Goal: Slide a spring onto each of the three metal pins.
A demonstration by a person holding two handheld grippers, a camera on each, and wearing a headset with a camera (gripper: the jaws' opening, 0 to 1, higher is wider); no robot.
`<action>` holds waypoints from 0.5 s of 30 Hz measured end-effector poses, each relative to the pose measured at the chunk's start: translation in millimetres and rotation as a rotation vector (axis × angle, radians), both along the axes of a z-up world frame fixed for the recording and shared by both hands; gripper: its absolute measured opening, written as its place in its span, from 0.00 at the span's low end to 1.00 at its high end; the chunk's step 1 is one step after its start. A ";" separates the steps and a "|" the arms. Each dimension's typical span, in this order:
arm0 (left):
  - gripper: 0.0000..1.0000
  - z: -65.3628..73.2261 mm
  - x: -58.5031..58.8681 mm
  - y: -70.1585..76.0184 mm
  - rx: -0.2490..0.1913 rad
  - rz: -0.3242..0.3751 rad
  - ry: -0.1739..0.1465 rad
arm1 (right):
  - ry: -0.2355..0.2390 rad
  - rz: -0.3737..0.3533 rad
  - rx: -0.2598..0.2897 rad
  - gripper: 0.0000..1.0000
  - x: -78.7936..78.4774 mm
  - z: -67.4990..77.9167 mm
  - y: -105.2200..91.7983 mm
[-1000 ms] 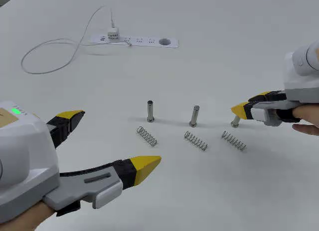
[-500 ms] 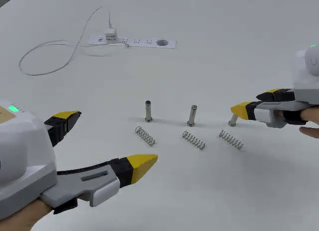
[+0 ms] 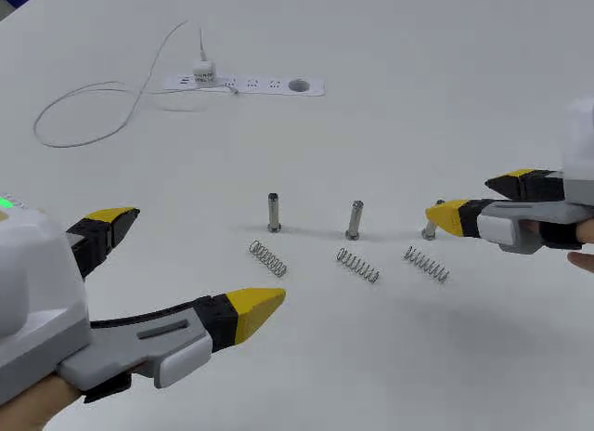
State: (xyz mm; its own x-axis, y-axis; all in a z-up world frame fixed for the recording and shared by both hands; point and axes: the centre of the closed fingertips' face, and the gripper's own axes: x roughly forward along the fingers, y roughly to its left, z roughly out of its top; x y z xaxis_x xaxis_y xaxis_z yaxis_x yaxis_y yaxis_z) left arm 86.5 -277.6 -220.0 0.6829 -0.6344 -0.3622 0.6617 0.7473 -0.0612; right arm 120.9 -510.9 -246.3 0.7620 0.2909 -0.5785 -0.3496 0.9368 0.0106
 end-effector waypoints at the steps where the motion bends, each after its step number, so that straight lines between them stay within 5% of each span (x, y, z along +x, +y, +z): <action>1: 0.99 0.3 -0.2 0.2 0.001 -0.001 0.000 | 0.001 0.004 0.002 0.52 -1.2 0.1 2.9; 15: 1.00 -0.1 -0.5 7.8 0.022 0.004 -0.005 | 0.000 0.171 0.046 0.51 -17.1 -14.2 74.3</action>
